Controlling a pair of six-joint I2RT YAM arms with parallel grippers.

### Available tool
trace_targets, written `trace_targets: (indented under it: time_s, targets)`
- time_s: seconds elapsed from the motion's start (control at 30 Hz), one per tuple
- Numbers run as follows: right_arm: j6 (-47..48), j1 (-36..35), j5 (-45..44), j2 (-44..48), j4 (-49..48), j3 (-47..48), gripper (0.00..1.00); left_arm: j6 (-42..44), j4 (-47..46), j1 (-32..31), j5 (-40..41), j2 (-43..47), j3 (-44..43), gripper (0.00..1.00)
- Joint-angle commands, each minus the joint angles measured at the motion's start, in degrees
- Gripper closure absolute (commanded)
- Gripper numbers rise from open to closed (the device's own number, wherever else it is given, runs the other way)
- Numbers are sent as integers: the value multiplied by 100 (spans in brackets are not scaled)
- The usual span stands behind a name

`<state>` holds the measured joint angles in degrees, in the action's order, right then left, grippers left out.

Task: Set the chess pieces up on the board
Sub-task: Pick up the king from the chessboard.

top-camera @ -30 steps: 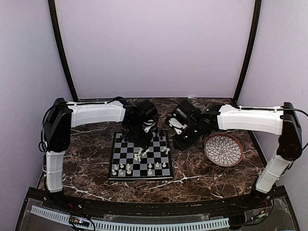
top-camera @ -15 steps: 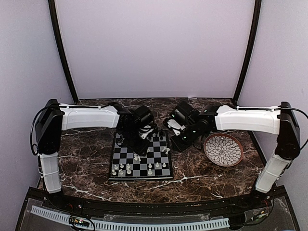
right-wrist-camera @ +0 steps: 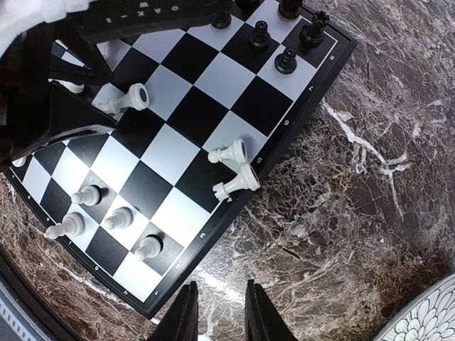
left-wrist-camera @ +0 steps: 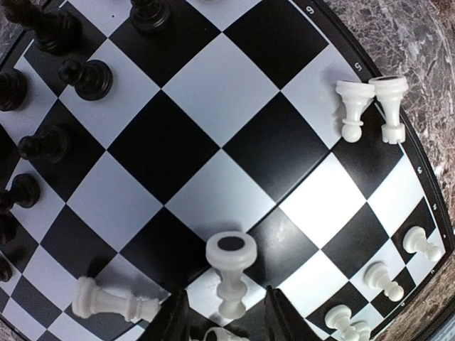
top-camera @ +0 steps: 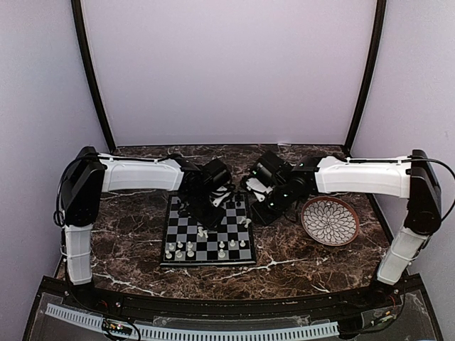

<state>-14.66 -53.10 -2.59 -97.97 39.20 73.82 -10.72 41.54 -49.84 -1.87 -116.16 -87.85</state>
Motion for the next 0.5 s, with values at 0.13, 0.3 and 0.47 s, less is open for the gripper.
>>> trace_targets:
  time_s: [0.13, 0.3, 0.47]
  targets:
    - [11, 28, 61, -172, -71, 68, 76, 133, 42, -26, 331, -179, -195, 64]
    - [32, 29, 58, -220, -85, 97, 75, 194, 75, -26, 310, -188, -142, 69]
    - [87, 31, 44, -265, -114, 98, 76, 262, 253, -30, 238, -114, -117, 79]
